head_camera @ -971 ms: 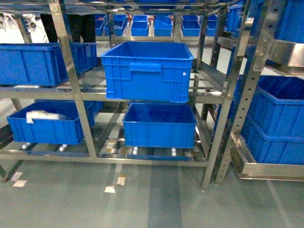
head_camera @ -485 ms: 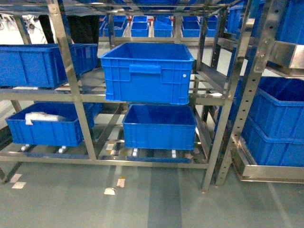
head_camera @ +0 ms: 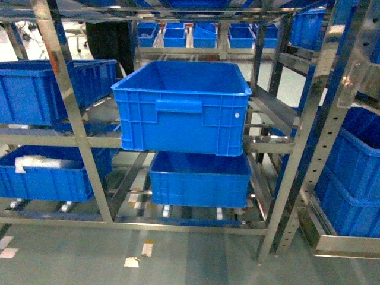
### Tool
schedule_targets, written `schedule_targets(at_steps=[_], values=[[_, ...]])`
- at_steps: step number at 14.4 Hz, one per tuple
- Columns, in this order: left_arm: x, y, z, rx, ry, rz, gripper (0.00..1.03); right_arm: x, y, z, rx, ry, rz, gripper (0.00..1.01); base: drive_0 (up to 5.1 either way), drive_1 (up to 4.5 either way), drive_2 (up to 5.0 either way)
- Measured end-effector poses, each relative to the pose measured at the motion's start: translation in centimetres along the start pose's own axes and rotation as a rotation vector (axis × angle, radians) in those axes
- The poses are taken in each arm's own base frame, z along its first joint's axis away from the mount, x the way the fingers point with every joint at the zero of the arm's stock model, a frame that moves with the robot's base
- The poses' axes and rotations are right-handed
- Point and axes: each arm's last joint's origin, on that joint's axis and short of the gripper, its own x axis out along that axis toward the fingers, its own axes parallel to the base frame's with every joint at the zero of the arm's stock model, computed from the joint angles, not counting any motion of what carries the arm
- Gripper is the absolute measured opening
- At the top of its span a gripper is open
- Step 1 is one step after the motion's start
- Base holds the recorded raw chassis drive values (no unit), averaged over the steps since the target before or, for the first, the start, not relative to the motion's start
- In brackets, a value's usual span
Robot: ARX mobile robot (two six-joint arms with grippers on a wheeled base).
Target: Pick red block from blue box to shelf
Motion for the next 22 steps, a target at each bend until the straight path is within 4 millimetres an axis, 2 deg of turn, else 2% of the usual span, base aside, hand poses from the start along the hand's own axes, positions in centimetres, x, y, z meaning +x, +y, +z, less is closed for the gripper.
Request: schedule_targets(at_steps=[11, 22], values=[[0.0, 0.0, -0.02, 0.0, 0.002, 0.001, 0.98, 0.0, 0.0, 0.02, 0.0, -0.002, 0.001, 0.28, -0.1, 4.28, -4.4], [0.0, 0.0, -0.01, 0.0, 0.001, 0.0, 0.98, 0.1, 0.02, 0.14, 0.0, -0.004, 0.001, 0.28, 0.0, 0.0, 0.0]])
